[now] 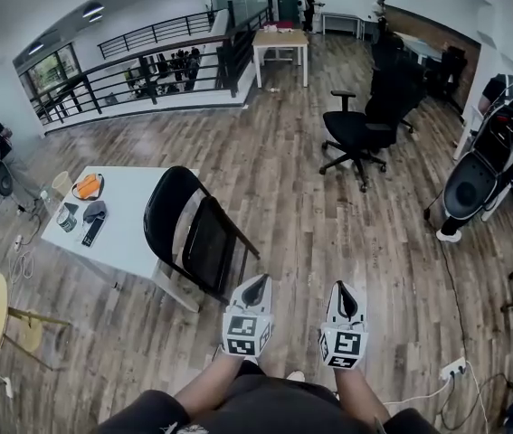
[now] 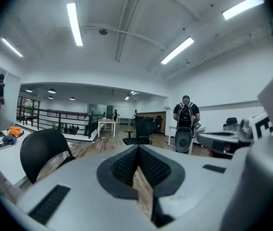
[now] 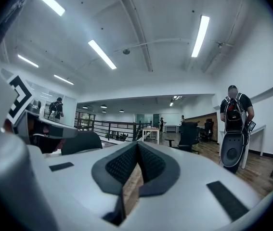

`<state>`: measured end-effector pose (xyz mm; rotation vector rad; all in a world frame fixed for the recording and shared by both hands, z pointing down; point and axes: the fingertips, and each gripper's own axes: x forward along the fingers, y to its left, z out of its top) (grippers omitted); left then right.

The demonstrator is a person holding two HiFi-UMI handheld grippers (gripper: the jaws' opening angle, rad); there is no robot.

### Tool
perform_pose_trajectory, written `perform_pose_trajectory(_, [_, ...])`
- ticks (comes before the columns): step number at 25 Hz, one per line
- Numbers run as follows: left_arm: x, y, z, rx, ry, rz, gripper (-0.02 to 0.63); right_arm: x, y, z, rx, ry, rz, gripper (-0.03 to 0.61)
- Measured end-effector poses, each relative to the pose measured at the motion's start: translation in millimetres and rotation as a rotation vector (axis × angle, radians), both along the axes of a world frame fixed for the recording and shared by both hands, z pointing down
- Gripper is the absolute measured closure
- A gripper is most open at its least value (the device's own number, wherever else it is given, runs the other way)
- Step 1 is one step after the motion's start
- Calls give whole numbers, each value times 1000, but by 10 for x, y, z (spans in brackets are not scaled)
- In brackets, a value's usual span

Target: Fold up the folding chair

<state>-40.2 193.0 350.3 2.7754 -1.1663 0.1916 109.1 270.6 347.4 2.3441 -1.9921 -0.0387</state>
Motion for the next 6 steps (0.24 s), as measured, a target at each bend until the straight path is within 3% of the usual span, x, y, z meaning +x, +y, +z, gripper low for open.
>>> perform_pose_trajectory(6, [2,84,-74,-3,17,-12,609,20,72,23,6,18,-8,566])
